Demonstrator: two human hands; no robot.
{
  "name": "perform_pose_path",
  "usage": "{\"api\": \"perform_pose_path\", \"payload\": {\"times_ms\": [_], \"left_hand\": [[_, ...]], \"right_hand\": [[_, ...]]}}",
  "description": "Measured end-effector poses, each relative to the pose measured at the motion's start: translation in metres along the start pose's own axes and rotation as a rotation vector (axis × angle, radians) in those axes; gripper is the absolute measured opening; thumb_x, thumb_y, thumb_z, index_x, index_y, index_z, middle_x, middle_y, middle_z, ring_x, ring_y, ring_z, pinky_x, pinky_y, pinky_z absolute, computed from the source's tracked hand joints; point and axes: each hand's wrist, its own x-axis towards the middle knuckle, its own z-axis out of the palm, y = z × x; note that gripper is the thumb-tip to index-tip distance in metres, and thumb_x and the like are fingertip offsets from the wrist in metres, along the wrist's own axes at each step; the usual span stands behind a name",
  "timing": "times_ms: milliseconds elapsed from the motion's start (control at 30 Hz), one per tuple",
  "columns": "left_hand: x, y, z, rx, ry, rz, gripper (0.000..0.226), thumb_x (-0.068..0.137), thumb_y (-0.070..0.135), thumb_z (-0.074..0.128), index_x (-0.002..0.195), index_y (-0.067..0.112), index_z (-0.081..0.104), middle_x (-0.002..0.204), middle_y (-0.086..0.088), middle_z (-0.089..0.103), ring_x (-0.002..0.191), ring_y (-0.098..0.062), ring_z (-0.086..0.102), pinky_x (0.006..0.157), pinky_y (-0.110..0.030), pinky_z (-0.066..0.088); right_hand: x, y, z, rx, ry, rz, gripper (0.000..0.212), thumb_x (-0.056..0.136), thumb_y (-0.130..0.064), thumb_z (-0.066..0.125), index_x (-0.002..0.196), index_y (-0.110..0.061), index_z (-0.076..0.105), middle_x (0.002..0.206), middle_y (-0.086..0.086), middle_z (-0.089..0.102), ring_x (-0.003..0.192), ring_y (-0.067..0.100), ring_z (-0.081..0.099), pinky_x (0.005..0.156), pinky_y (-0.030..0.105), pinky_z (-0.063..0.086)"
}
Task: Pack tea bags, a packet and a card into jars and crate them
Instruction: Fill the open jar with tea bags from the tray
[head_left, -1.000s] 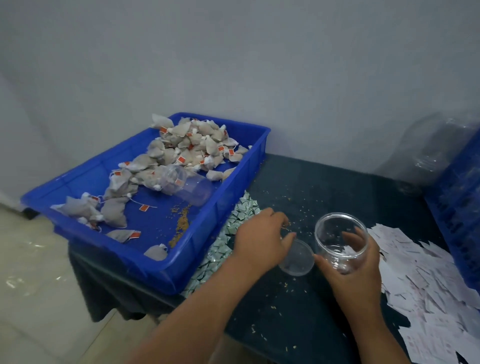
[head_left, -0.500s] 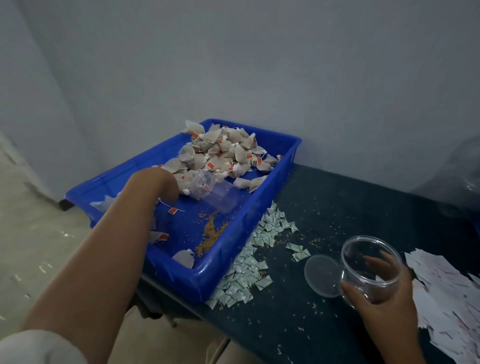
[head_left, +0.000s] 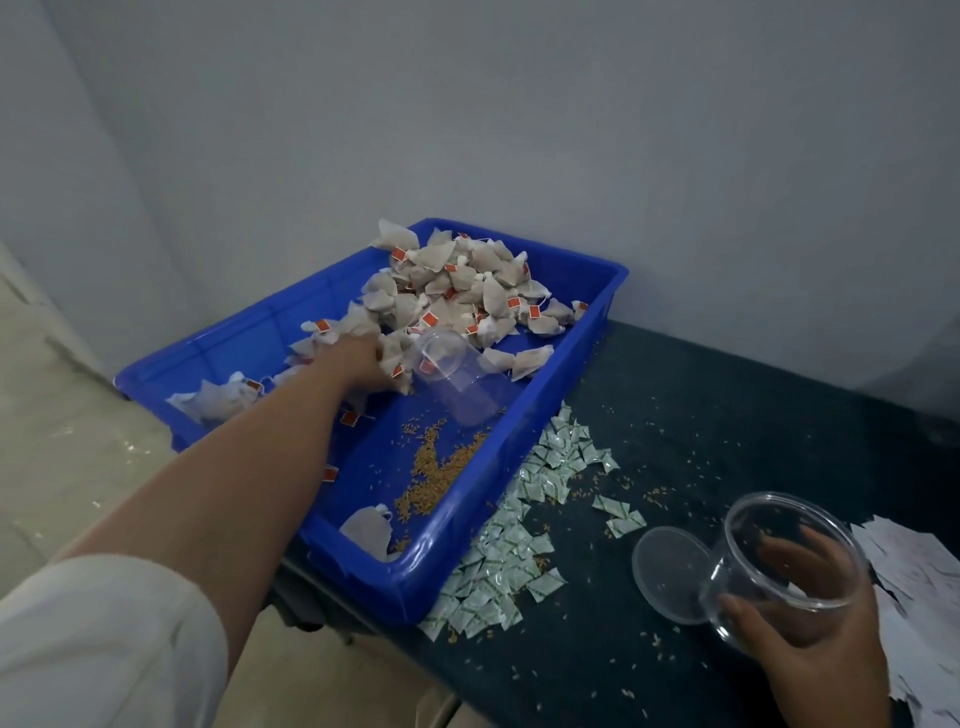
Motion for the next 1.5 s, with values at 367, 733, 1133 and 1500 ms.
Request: {"api": "perform_pose_path", "payload": {"times_ms": [367,733,1133,1500], "left_hand": [[-0.027,0.024,-0.027,-0.281,-0.068,0.18,0.031,0.09,0.047,0.067,0.083,0.018,0.072,0.088,-0.004,0.068,0.082,-0.019,0.061,0.071,-0.035,0.049],[-0.15,0.112,-0.09,-1.248,-0.022,0.23,0.016,0.077,0.032,0.057,0.07,0.022,0.068,0.068,0.003,0.066,0.058,-0.011,0.061,0.051,-0.022,0.045],[-0.243,0.251,-0.022,-1.206,-0.491,0.333,0.019,0.069,0.038,0.063,0.064,0.021,0.056,0.064,-0.004,0.051,0.055,-0.015,0.046,0.058,-0.029,0.038],[-0.242,0.279,-0.006,-0.732,-0.474,0.493,0.013,0.088,0.033,0.069,0.076,0.027,0.073,0.077,0.011,0.072,0.066,-0.007,0.066,0.065,-0.03,0.049]], "right_hand": [[0.002,0.004,0.004,0.021,-0.001,-0.034,0.103,0.064,0.019,0.09,0.128,-0.055,0.058,0.125,-0.011,0.074,0.118,0.052,0.068,0.088,0.031,0.064],[-0.003,-0.005,0.003,0.022,-0.119,-0.078,0.097,0.059,-0.027,0.094,0.144,-0.046,0.052,0.133,-0.014,0.07,0.127,0.01,0.068,0.099,0.05,0.06],[-0.008,-0.014,-0.002,-0.001,-0.148,-0.061,0.097,0.061,-0.061,0.099,0.144,-0.056,0.049,0.135,-0.019,0.065,0.127,0.006,0.065,0.093,0.022,0.059],[-0.004,-0.023,-0.003,0.069,-0.11,-0.09,0.087,0.069,-0.04,0.102,0.139,-0.053,0.054,0.139,-0.022,0.067,0.129,0.003,0.066,0.098,0.011,0.052]]}}
